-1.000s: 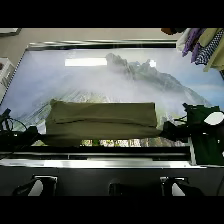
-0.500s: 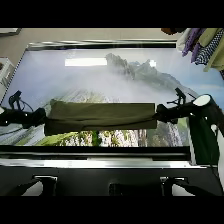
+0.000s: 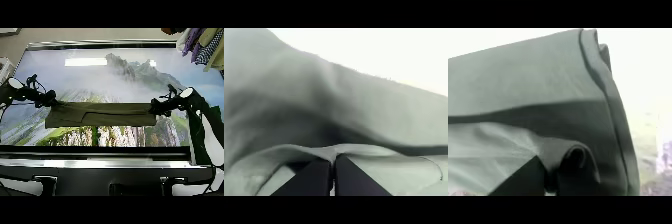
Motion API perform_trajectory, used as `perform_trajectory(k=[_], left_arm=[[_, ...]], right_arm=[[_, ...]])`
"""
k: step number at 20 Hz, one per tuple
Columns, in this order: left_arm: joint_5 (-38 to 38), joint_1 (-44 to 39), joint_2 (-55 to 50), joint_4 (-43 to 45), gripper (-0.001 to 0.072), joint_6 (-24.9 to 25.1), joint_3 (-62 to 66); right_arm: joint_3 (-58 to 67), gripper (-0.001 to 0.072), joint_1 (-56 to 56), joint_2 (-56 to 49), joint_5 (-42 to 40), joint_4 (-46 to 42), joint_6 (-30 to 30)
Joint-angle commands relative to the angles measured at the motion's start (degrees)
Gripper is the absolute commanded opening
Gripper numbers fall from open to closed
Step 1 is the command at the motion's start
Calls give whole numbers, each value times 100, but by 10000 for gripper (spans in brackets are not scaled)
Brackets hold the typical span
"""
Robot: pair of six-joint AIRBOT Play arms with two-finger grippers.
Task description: Fold the clothes and pants, and hang the long-sleeved shirts on hangers.
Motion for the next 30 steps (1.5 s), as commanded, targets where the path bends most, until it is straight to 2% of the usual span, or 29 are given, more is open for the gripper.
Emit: perform_trajectory(k=[1, 2, 3, 5, 6, 8, 9, 11, 12, 15, 19, 20, 22, 23, 24, 25, 26, 27, 30], left_arm=[[-37, -101, -457, -7, 172, -24, 367], [-70, -94, -428, -4, 340, -24, 402], [-131, -79, -380, 9, 399, -24, 463], [-280, -37, -232, 52, 399, -22, 638], [-304, -28, -129, 83, 399, -24, 695], [-293, -31, 105, 118, 400, -22, 717], [-313, -31, 181, 118, 399, -22, 715], [-382, -31, 278, 118, 399, -24, 715], [-411, -31, 299, 118, 399, -24, 715], [-424, -31, 321, 116, 400, -31, 715], [-424, -31, 321, 114, 399, -85, 715], [-422, -31, 321, 98, 399, -85, 715], [-424, -39, 321, 92, 399, -85, 715], [-424, -50, 321, 92, 398, -85, 713], [-424, -76, 321, 46, 383, -83, 710], [-422, -129, 317, -68, 337, -83, 710], [-413, -203, 306, -179, 188, -63, 710], [-400, -308, 286, -236, 23, -66, 710], [-354, -837, 44, -544, 17, -74, 708]], right_arm=[[85, 275, -17, -140, -4, -26, 258], [229, 387, -153, -120, 352, -26, 289], [411, 442, -332, -72, 721, -35, 240], [662, 454, -815, 59, 1145, -66, 155], [667, 520, -1071, 68, 1250, -57, 118], [660, 558, -1373, -90, 1493, 70, -216], [660, 616, -1421, -223, 1578, 240, -435], [660, 626, -1384, -501, 1585, 568, -752], [660, 653, -1373, -627, 1569, 767, -857], [660, 653, -1231, -957, 1519, 1268, -1051], [654, 639, -815, -1115, 1198, 1126, -1038], [654, 629, -678, -1113, 1099, 1019, -1036], [654, 508, -457, -1113, 931, 868, -1032], [654, 431, -378, -1108, 866, 870, -1027], [656, 293, -339, -1088, 820, 887, -1010], [656, 142, -310, -1036, 815, 918, -1003], [656, 58, -319, -938, 809, 907, -990], [671, 30, -319, -785, 787, 763, -817], [861, 30, -319, -245, 1043, -17, -101]])
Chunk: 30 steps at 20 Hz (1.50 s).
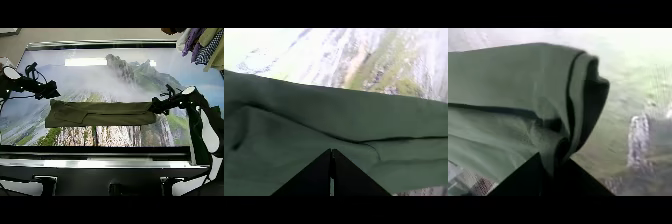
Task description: Fold the clothes and pants, and hang the long-sleeved shirts on hangers.
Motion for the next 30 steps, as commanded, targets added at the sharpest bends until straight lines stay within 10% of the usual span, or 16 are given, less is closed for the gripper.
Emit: perform_trajectory(k=[1, 14, 25, 30], left_arm=[[59, -616, -284, -535, 16, 9, 0], [3134, -4481, -1786, -3206, 15, -800, 83], [3073, -5257, -3036, -3289, 15, -1290, 1827], [1449, -4710, -2621, -2549, 14, -1034, 1825]], right_arm=[[243, 30, 31, 577, 365, -879, 817], [1709, 30, 31, 2164, 2251, -2404, 1742], [2157, 30, 31, 2455, 2813, -2702, 1867], [2157, 30, 31, 2452, 2658, -3195, 1869]])
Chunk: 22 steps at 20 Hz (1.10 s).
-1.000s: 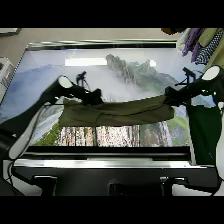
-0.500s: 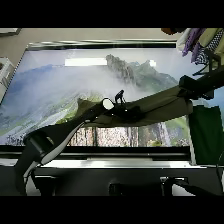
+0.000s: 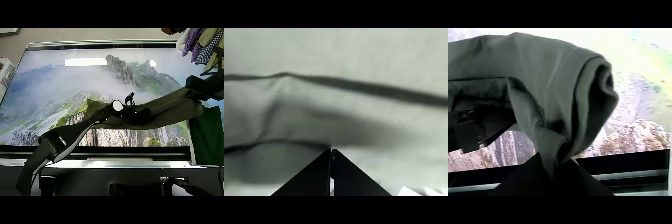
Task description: Fold the clothes and pants, and hang the long-sleeved shirts on hangers.
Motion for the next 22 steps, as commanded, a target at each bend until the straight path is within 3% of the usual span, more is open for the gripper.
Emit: perform_trajectory(k=[1, 5, 9, 17, 22], left_arm=[[-1349, 424, 409, 981, 14, 85, 63], [-2653, 1333, 1628, 3158, 15, 92, 63], [-3676, 2396, 2806, 4280, 16, 155, 63], [-4264, 4013, 3978, 4393, 17, 332, 63], [-4426, 4293, 4000, 4391, 17, 363, 63]], right_arm=[[7, 30, 15, 9, -105, -177, 79], [2, 29, 20, 4, -365, 525, 590], [2, 29, 590, -44, -815, 964, 1141], [2, 30, 3130, -1019, -2288, 992, 2481], [2, 30, 3974, -1840, -3141, 1263, 2743]])
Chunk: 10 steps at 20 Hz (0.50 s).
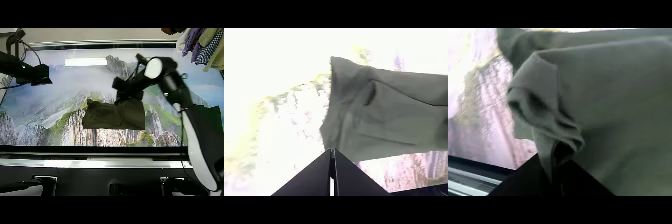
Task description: Fold the clothes and pants, and hang the long-sleeved shirts on hangers.
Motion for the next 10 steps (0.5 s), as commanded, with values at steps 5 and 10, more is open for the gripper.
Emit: perform_trajectory(k=[5, 10], left_arm=[[-122, 184, 55, 26, 17, 33, 2], [-120, 181, 55, 26, 17, 31, 2]], right_arm=[[2, 30, 568, -1058, -1296, 728, 247], [2, 31, 570, -1362, -1690, 979, 157]])
